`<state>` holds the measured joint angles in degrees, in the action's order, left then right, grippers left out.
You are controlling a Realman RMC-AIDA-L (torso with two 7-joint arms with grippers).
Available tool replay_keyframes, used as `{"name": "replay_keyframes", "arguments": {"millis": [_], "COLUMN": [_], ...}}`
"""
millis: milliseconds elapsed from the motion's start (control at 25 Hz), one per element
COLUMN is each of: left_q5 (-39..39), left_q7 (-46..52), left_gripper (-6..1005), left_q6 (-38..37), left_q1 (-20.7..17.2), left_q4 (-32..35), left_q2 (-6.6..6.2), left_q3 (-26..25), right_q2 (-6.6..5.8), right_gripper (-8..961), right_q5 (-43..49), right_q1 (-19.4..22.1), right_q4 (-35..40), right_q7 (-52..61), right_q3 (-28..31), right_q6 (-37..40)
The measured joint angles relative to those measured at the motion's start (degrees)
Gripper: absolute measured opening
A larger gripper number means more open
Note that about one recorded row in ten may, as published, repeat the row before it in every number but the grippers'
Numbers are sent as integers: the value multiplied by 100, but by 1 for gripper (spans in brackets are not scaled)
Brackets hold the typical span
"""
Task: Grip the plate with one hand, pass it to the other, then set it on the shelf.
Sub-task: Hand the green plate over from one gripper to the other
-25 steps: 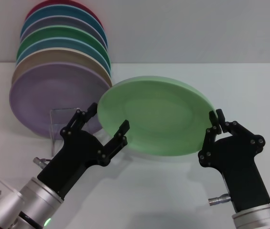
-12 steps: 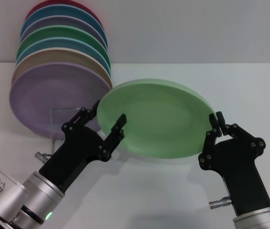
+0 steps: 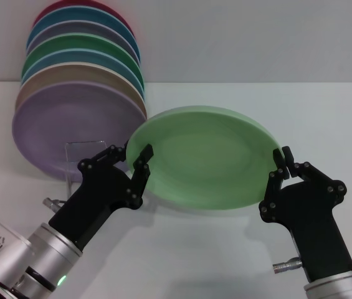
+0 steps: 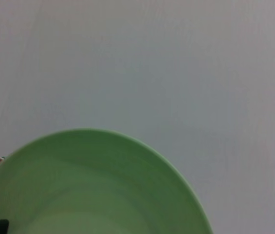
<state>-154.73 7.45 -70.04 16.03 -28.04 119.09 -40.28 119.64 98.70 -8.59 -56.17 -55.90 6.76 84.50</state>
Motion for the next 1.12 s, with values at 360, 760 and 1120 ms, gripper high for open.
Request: {"name": "replay_keyframes", "arguments": {"millis": [360,760,1120], "left_q5": [3,14,64], "left_q7": [2,2,3], "left_gripper": [214,160,154], "left_q6": [-1,-1,-1], "left_q1": [3,-2,11], "left_q4": [49,99,122], "left_q2": [0,-1,0], "left_q3": [-70,-88,-85], "right_q2": [-2,-2,-2], "right_gripper": [17,17,17], "right_q5": [0,0,1], "right_q1": [7,17,25], "right_q4": [1,1,0], "right_q7": [0,9,8], "right_q3": [8,4,0], "right_q6": [24,24,31]}}
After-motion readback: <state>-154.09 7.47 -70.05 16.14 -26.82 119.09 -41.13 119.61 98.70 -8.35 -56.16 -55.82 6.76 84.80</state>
